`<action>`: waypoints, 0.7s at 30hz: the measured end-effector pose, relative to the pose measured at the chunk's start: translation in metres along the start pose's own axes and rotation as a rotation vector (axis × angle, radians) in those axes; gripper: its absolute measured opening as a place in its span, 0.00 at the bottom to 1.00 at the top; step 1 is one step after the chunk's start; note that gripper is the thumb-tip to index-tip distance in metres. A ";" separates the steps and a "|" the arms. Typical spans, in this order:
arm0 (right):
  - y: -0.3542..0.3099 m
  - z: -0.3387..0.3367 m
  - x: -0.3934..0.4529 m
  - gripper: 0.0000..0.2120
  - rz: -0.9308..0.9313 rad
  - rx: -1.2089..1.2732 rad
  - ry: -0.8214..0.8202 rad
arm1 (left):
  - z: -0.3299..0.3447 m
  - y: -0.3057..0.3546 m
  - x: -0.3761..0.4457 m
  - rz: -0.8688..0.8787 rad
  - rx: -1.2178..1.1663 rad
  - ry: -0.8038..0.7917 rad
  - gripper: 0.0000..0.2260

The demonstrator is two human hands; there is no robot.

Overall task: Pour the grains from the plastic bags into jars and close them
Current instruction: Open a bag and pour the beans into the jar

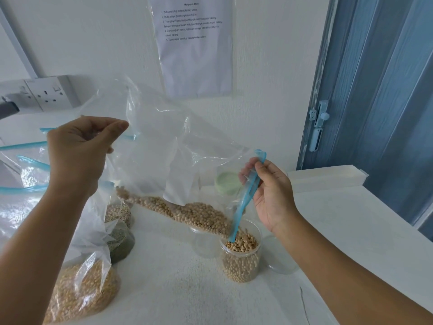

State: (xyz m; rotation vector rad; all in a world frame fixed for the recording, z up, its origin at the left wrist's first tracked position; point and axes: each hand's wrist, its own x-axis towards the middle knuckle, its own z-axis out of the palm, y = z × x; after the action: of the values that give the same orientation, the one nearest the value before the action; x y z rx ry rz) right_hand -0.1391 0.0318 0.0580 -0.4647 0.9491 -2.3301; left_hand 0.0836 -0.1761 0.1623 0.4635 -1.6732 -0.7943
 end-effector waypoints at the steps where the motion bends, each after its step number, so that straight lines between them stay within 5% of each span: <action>1: 0.001 -0.001 0.000 0.09 0.004 0.004 0.002 | 0.000 -0.001 -0.001 -0.001 0.002 -0.001 0.05; 21: 0.003 -0.003 0.000 0.09 -0.007 0.016 0.006 | 0.004 0.001 -0.002 -0.011 0.014 0.020 0.10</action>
State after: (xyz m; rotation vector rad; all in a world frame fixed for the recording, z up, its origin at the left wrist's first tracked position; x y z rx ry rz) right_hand -0.1395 0.0318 0.0534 -0.4558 0.9322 -2.3454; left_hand 0.0806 -0.1731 0.1619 0.4892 -1.6594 -0.7839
